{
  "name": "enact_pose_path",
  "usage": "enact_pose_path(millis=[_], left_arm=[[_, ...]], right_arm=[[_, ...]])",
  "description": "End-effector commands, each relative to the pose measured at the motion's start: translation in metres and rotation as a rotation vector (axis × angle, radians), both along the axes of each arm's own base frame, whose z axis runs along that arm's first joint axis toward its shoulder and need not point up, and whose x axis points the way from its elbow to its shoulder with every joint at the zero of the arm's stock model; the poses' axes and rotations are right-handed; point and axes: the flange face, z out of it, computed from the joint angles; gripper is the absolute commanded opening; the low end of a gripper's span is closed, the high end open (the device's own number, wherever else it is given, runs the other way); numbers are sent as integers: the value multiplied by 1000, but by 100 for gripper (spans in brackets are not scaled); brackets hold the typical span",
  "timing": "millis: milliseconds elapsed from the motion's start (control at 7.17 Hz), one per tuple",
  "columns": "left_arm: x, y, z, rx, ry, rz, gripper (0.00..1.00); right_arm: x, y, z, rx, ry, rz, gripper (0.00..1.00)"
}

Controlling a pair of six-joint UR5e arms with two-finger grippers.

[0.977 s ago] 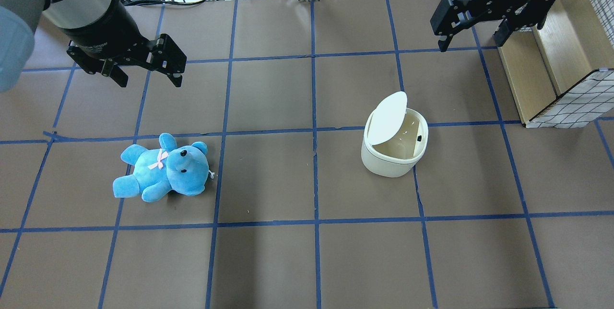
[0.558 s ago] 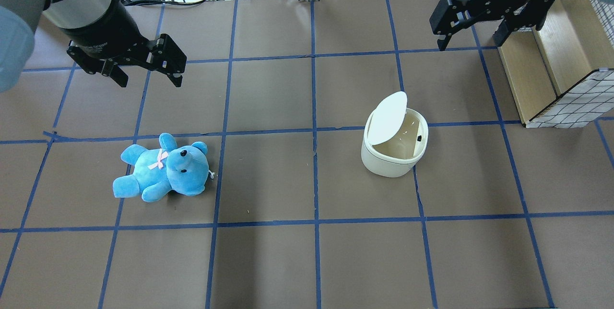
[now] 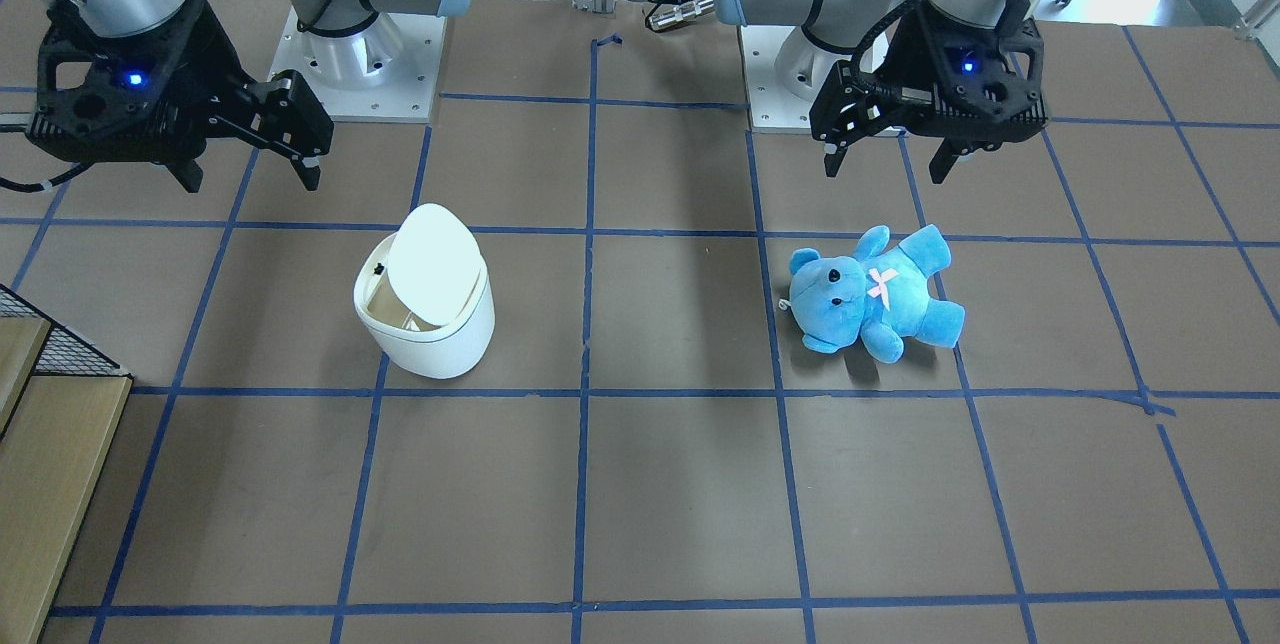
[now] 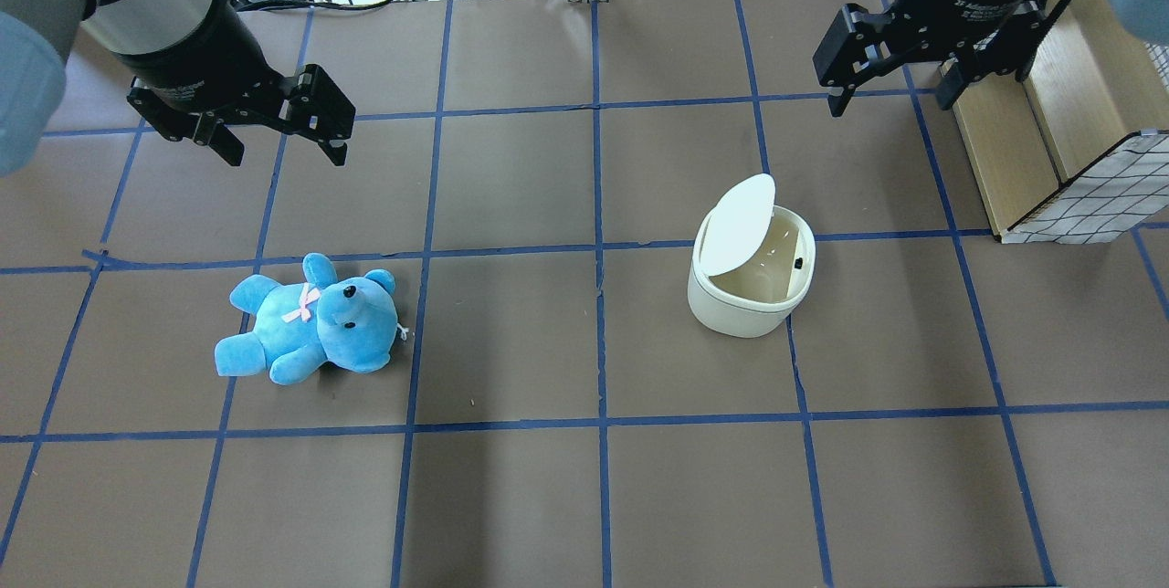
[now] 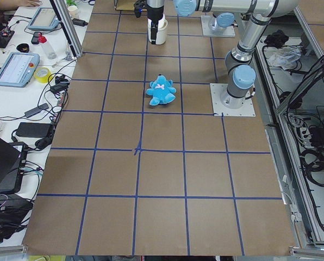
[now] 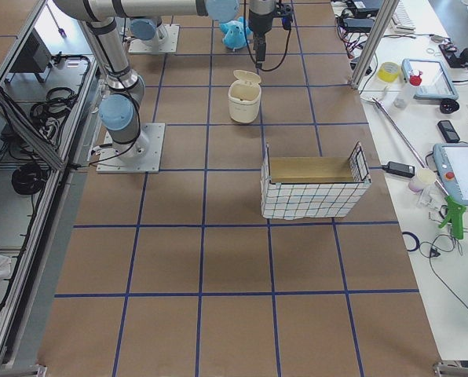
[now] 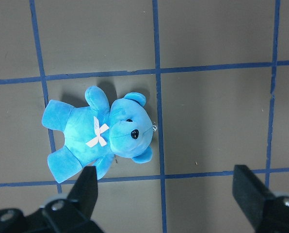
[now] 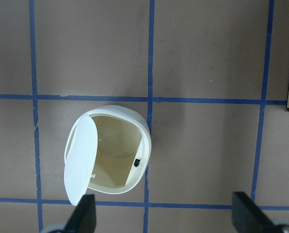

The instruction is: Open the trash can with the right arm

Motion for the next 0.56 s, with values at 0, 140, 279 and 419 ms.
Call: enact_pose_path(millis=[0, 140, 279, 419], left_arm=[[0, 0, 0, 0, 0, 0, 100], [0, 0, 0, 0, 0, 0, 100], [0, 1, 1, -2, 0, 0, 100], [0, 0, 0, 0, 0, 0, 100]], right_arm=[[9, 2, -1, 1, -2, 4, 100], [9, 2, -1, -1, -1, 8, 100], [8, 0, -2, 2, 1, 17, 100], [8, 1, -3, 4, 3, 19, 100]])
